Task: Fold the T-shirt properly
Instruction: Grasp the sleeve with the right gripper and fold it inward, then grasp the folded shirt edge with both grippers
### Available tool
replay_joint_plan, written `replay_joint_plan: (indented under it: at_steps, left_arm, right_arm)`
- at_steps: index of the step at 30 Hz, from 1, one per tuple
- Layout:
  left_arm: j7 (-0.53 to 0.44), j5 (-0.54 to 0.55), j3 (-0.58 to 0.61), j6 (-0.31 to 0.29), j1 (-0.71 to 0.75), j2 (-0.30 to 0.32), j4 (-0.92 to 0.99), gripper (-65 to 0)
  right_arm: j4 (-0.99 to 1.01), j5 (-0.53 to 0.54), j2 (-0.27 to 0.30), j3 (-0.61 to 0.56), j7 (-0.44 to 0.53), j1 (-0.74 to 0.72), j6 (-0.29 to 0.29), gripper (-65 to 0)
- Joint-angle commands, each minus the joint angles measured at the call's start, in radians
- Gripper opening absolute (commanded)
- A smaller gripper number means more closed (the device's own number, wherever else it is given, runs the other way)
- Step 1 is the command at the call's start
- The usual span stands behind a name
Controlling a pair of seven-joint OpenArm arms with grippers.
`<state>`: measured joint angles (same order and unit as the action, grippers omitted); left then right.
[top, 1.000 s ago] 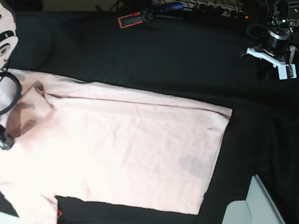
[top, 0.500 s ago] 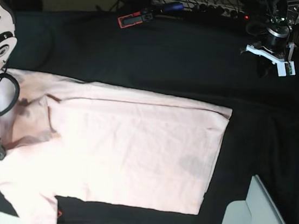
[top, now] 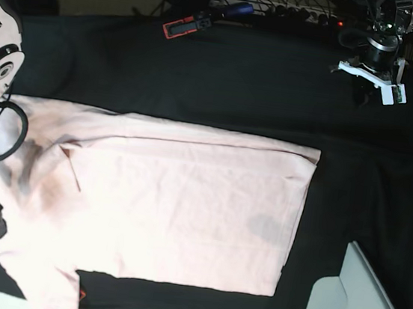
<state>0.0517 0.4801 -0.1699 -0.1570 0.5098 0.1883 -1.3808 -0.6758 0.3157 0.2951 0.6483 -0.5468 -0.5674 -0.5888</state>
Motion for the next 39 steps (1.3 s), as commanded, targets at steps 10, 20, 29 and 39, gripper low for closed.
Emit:
replay_joint_plan:
  at_steps: [10, 20, 29, 39]
  left_arm:
    - [-0.023, 0.007, -0.003, -0.003, -0.003, 0.01, -0.07, -62.6]
    - [-0.022, 0.012, -0.003, -0.003, -0.113, 0.01, -0.104, -26.0]
    - [-0.022, 0.012, 0.138, -0.003, -0.276, 0.009, 0.024, -26.2]
    - [-0.022, 0.01, 0.197, -0.003, -0.342, -0.026, 0.08, -26.4]
  right_arm:
    - [-0.022, 0.026, 0.017, 0.003, -0.019, 0.085, -0.013, -9.6]
    - [-0.336, 0.026, -0.049, 0.003, -0.108, 0.36, -0.109, -9.7]
    - [-0.626, 0.024, -0.139, 0.001, -0.108, 0.557, -0.109, -9.7]
    - [-0.628, 0.024, -0.139, 0.001, -0.108, 0.59, -0.109, -9.7]
